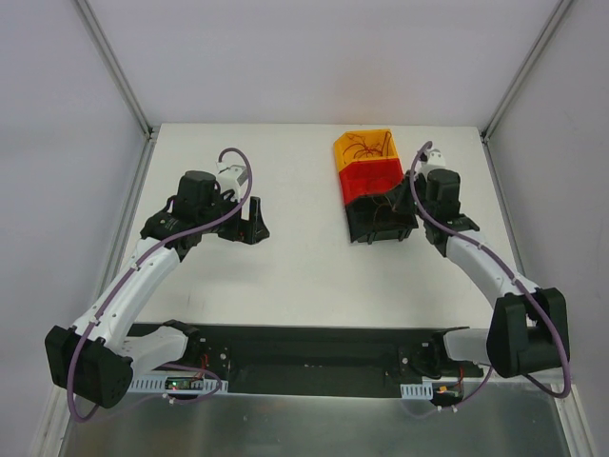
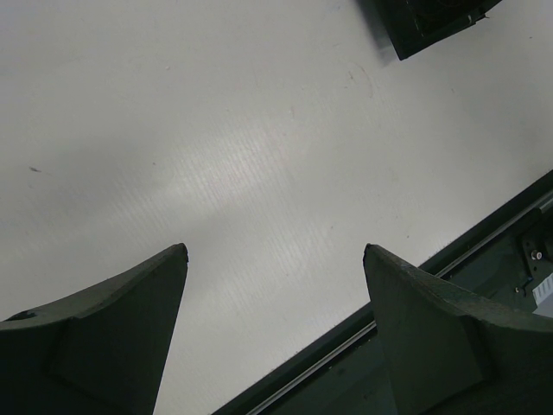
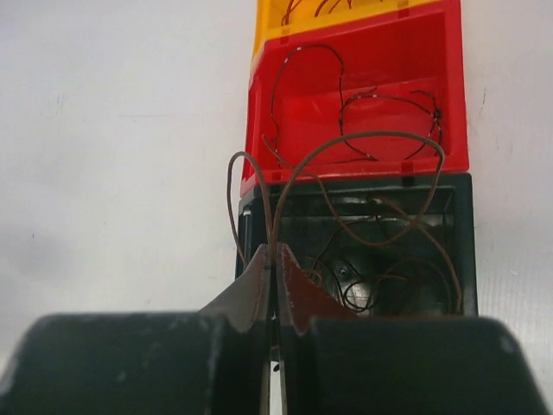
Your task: Untangle the cables
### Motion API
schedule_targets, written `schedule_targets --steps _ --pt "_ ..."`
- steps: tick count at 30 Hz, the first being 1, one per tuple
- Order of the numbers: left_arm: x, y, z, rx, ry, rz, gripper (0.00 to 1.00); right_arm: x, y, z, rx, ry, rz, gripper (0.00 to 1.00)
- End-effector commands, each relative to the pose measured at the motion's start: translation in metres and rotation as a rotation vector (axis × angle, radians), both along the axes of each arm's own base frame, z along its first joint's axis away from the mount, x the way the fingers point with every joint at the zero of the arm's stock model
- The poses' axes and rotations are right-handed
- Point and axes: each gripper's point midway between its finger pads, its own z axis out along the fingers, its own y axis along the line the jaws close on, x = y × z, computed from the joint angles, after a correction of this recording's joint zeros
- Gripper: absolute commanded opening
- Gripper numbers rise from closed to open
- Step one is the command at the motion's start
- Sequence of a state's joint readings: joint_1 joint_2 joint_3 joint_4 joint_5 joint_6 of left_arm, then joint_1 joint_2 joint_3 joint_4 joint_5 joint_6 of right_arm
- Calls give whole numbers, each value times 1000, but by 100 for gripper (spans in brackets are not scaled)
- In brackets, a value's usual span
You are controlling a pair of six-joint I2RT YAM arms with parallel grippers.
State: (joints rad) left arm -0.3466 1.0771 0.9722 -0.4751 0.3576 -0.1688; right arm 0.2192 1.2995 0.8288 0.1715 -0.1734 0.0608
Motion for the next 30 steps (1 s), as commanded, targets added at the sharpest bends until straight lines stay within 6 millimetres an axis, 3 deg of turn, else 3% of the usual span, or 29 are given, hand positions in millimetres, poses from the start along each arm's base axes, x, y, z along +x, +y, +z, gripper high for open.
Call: schedule_targets --steps 1,10,16,21,24,30 --pt "3 -1 5 -7 -32 -12 82 -8 3 20 59 -68 6 1" --pt "2 -2 4 -9 -26 -15 82 -22 -3 -41 6 143 -8 0" --pt "3 -2 4 -8 -23 -15 82 -13 -7 -61 -58 240 -19 1" --pt "3 0 2 0 -25 -8 82 -4 -12 -69 -109 328 -43 1" --pt "3 -1 2 -1 -26 -9 82 -2 -8 -64 -108 343 -29 1" --pt "4 -1 0 3 -18 -10 82 -20 0 -41 -96 383 12 25"
